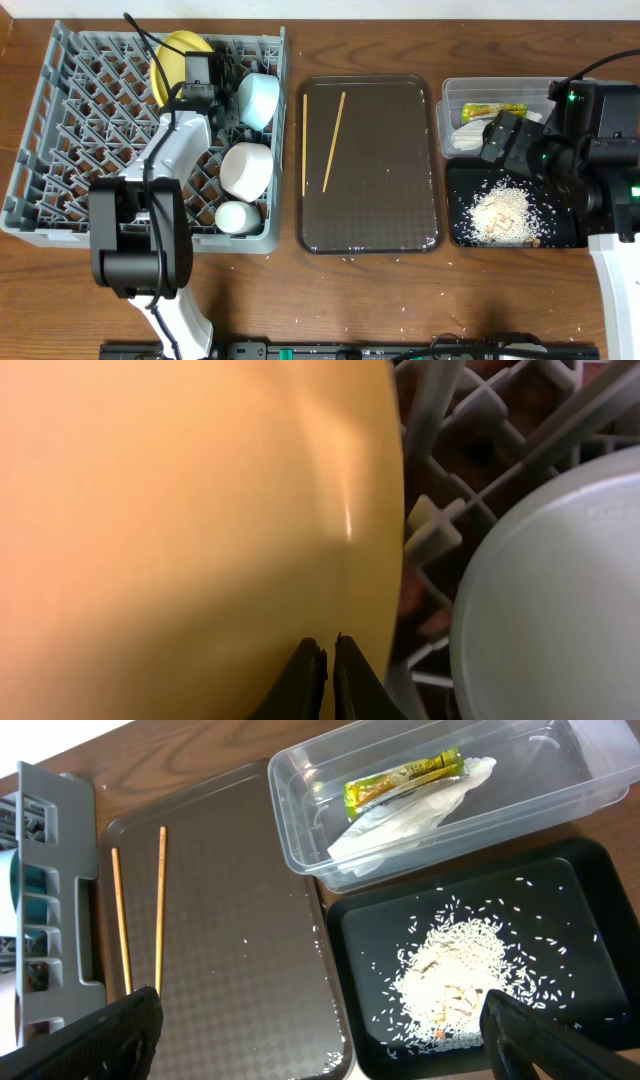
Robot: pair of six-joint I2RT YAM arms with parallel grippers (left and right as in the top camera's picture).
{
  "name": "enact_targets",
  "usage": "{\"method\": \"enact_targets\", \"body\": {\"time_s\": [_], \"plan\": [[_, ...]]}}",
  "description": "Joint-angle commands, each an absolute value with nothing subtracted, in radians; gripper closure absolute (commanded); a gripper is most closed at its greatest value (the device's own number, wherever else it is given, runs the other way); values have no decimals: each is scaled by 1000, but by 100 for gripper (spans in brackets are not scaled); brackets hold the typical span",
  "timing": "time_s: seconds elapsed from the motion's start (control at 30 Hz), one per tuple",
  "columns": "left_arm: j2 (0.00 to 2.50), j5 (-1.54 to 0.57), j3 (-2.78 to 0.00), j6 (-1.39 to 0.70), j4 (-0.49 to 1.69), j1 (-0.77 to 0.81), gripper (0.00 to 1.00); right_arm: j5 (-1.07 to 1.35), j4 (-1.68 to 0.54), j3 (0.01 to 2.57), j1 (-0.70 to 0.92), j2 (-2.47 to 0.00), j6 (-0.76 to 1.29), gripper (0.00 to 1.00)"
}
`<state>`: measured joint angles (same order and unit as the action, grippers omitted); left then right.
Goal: Sort waste into correct bins and load items into the dishwasher
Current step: 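Open left gripper to release yellow plate and withdraw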
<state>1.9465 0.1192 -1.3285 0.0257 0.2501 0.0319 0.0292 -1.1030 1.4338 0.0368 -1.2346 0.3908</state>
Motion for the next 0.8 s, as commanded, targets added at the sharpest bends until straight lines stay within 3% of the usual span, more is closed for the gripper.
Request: {"method": "enact_targets", "body": {"time_s": [0.0, 0.1, 0.2, 0.63, 0.77], "plan": [[1834, 146, -1324, 19, 268, 25, 90, 23, -1103, 1436, 27, -1232, 400, 1], [1751, 146, -1324, 19, 264, 33, 74, 23, -1103, 1436, 27, -1232, 400, 1], [1680, 146, -1324, 19, 256, 46, 69, 23, -1103, 1436, 27, -1232, 400, 1], [1588, 144, -1324, 1, 316, 89, 68, 23, -1103, 1436, 27, -1232, 400, 1], [1568, 257, -1324, -74, 354, 61, 68, 23, -1103, 1436, 27, -1232, 400, 1]]}}
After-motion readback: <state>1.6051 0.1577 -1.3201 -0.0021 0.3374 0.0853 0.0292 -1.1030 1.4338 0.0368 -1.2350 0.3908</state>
